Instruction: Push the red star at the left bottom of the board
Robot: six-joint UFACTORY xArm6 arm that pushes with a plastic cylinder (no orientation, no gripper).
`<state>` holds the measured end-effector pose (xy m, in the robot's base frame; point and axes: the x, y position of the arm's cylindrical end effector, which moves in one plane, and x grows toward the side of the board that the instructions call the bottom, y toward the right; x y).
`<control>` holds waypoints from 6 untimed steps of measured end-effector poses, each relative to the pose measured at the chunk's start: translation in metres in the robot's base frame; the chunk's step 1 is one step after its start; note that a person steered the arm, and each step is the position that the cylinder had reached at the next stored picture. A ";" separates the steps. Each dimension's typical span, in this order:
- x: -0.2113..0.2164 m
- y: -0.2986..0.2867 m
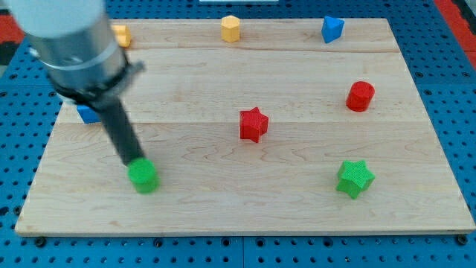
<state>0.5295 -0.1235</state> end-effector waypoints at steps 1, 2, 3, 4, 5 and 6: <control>0.025 0.052; 0.019 0.084; -0.005 0.159; -0.082 0.165; -0.109 0.146; -0.084 0.072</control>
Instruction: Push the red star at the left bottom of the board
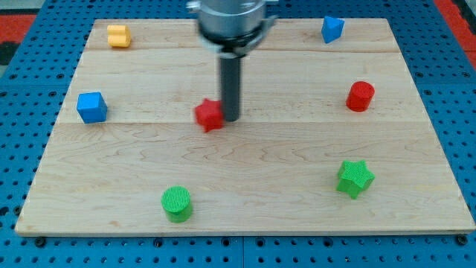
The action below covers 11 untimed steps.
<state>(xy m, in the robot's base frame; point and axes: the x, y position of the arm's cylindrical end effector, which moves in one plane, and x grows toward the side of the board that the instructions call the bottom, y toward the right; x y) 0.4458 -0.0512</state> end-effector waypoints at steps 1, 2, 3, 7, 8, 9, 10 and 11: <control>0.034 -0.088; 0.005 -0.088; -0.039 -0.093; -0.007 -0.140; 0.034 -0.139; 0.009 -0.112; 0.027 -0.103; 0.068 -0.144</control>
<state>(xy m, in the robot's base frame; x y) 0.5142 -0.1951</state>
